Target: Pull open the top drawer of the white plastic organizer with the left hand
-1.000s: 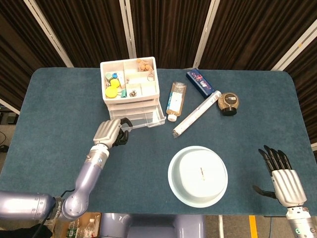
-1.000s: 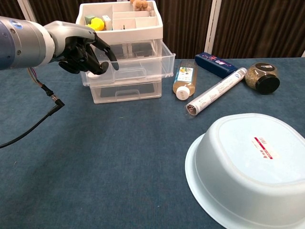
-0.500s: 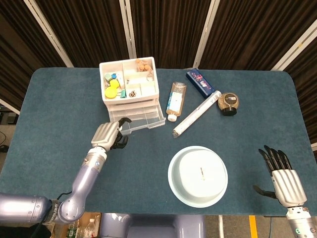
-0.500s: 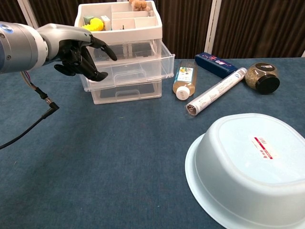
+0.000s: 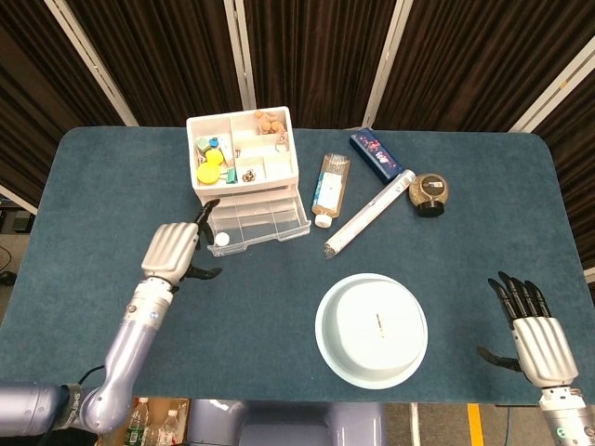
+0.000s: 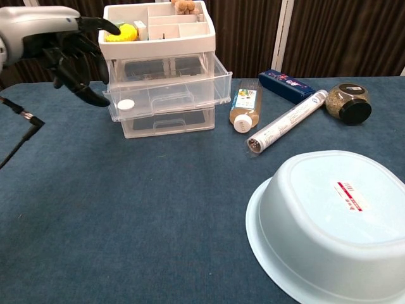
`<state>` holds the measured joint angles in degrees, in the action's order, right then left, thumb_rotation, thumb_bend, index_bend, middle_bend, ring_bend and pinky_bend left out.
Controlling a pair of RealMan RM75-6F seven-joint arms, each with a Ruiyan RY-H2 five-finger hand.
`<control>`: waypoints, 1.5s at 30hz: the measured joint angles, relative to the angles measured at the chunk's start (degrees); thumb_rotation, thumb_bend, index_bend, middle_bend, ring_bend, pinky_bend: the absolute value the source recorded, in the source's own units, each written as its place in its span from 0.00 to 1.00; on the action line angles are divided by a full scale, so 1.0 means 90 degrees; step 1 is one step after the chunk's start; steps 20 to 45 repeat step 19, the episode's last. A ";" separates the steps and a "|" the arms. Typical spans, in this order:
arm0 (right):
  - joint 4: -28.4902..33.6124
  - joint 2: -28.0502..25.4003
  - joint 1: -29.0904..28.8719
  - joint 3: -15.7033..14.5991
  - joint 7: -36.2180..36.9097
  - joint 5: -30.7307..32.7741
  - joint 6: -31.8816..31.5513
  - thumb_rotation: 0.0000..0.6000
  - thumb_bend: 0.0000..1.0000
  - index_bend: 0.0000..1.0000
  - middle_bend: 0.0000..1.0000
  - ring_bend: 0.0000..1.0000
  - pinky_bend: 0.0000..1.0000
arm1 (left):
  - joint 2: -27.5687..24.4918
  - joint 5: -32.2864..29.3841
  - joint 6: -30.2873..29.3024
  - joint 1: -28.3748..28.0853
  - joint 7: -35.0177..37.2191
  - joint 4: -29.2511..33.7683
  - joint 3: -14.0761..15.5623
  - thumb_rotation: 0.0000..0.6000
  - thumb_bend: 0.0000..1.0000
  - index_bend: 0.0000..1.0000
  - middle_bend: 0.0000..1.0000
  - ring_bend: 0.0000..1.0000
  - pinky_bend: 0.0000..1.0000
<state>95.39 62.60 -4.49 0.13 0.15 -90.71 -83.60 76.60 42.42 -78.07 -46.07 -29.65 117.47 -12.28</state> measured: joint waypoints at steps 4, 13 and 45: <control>-0.0015 0.0013 -0.0003 0.0013 -0.0049 0.0029 0.0010 1.00 0.11 0.00 0.00 0.00 0.00 | -0.0352 0.1276 -0.0360 0.0594 0.0261 -0.0022 0.0690 1.00 0.08 0.05 0.10 0.08 0.26; -0.0056 0.0125 0.0014 0.0085 -0.0317 0.0150 -0.0031 1.00 0.11 0.00 0.00 0.00 0.00 | -0.1158 0.3796 -0.1494 0.2508 0.1379 -0.1089 0.2419 1.00 0.00 0.00 0.00 0.00 0.05; -0.0114 0.0171 0.0037 0.0129 -0.0408 0.0234 -0.0067 1.00 0.11 0.00 0.00 0.00 0.00 | -0.1276 0.4410 -0.2122 0.3438 0.2117 -0.2130 0.2749 1.00 0.00 0.00 0.00 0.00 0.04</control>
